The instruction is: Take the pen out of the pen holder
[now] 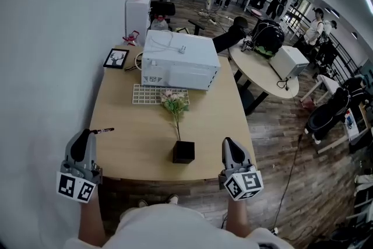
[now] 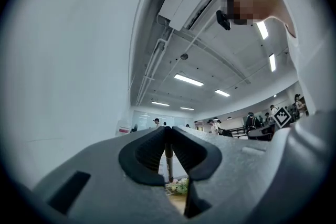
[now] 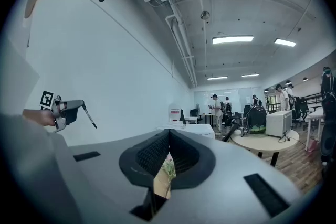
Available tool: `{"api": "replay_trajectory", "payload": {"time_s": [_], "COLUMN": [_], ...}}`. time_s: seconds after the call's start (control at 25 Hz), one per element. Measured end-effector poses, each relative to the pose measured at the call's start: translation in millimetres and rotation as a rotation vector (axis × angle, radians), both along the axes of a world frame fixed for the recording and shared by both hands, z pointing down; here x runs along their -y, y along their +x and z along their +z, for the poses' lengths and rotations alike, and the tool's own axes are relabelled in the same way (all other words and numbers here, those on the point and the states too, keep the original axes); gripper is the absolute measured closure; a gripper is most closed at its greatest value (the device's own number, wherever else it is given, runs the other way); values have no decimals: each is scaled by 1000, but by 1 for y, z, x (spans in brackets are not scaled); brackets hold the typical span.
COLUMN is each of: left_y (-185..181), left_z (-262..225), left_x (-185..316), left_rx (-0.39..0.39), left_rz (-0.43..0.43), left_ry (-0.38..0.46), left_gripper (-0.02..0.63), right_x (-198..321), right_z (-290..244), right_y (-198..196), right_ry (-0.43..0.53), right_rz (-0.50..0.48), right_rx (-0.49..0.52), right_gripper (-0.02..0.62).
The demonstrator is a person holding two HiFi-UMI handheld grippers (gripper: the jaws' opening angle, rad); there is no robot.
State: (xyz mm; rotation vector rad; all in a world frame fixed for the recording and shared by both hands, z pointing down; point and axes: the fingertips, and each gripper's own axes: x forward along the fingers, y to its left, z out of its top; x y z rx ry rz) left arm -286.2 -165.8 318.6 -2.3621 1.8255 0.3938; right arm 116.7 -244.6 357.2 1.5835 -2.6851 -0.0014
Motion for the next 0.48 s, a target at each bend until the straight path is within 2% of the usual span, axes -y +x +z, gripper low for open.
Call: {"api": "replay_trajectory", "payload": {"time_s": [0.24, 0.48], "left_y": [-15, -31], "left_z": [22, 37], "left_x": [-19, -37], "left_rx": [-22, -60], "left_rz": [-67, -155], "left_ry": [-50, -62], "left_gripper": [552, 552], "right_x": [-3, -2], "right_z": [-8, -13], "right_y": [-4, -19], "right_ry": [7, 3], "right_rz": [-29, -61], "right_rx": [-14, -27], "right_gripper": [594, 594]}}
